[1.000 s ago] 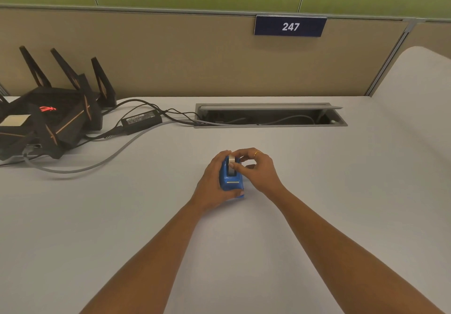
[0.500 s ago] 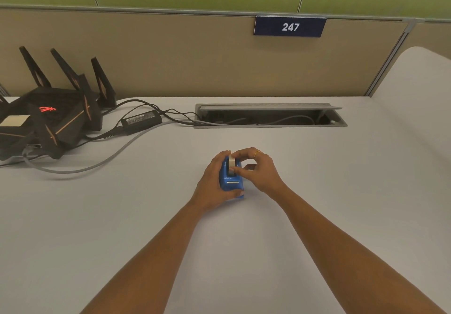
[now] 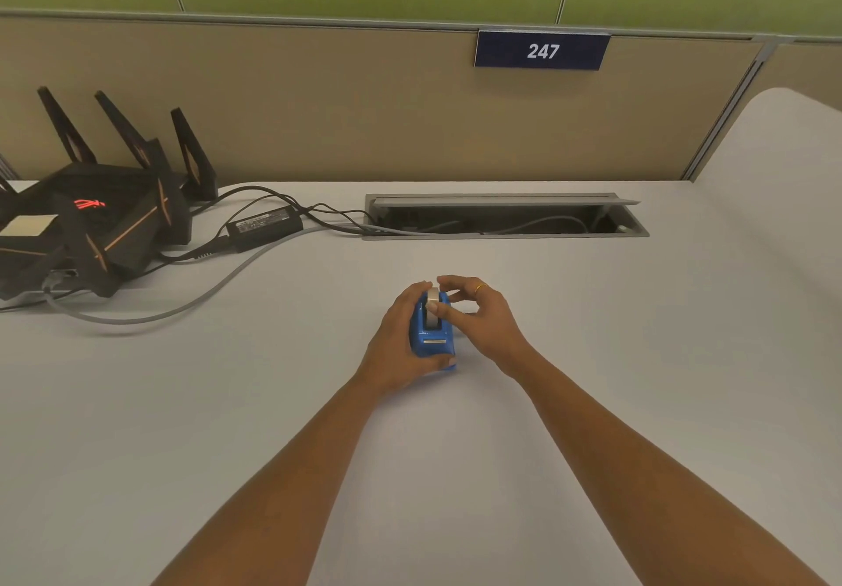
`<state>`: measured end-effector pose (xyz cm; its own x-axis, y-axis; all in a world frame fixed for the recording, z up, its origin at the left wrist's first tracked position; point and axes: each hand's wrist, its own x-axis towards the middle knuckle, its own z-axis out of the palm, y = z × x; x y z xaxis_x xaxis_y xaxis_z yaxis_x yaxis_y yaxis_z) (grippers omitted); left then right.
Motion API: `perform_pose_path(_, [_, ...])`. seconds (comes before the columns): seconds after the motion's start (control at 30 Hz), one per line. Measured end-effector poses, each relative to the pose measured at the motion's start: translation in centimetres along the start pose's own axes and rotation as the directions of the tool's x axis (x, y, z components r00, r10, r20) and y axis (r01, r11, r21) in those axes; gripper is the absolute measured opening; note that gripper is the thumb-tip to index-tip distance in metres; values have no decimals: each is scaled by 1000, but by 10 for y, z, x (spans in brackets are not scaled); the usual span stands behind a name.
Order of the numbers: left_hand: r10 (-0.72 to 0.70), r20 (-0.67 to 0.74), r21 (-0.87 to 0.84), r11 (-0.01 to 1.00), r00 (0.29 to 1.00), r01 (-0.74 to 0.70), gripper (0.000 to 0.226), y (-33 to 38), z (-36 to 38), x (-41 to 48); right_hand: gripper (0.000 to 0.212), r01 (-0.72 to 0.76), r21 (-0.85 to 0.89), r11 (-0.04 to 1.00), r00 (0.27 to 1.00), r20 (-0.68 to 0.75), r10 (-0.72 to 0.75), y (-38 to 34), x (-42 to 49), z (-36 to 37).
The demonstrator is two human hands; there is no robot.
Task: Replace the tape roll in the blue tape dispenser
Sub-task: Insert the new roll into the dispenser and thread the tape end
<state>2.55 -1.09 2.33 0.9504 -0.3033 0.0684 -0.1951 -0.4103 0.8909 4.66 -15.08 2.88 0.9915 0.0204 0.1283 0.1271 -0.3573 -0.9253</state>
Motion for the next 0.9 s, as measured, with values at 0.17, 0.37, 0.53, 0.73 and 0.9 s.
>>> perform_pose_path(0.17, [-8,-2,-5,1000,1000,8,95,0,0,0,32,4,-27,1000,999,-54,-5,1,3,4])
perform_pose_path(0.37, [-12,9,-6,1000,1000,12,95,-1,1,0,38,17,-84,996,1000,21,-15,1,4,0])
perform_pose_path(0.53, [-24,4,-8,1000,1000,24,95,-1,1,0,37,25,-92,995,999,49,-21,0,3,-1])
perform_pose_path(0.73, [-26,6,0,1000,1000,26,97,-1,0,0,38,13,-81,997,999,52,-8,-1,2,-1])
perform_pose_path(0.9, [-24,3,-1,1000,1000,24,95,0,0,0,32,-9,-42,999,1000,9,9,-2,1,1])
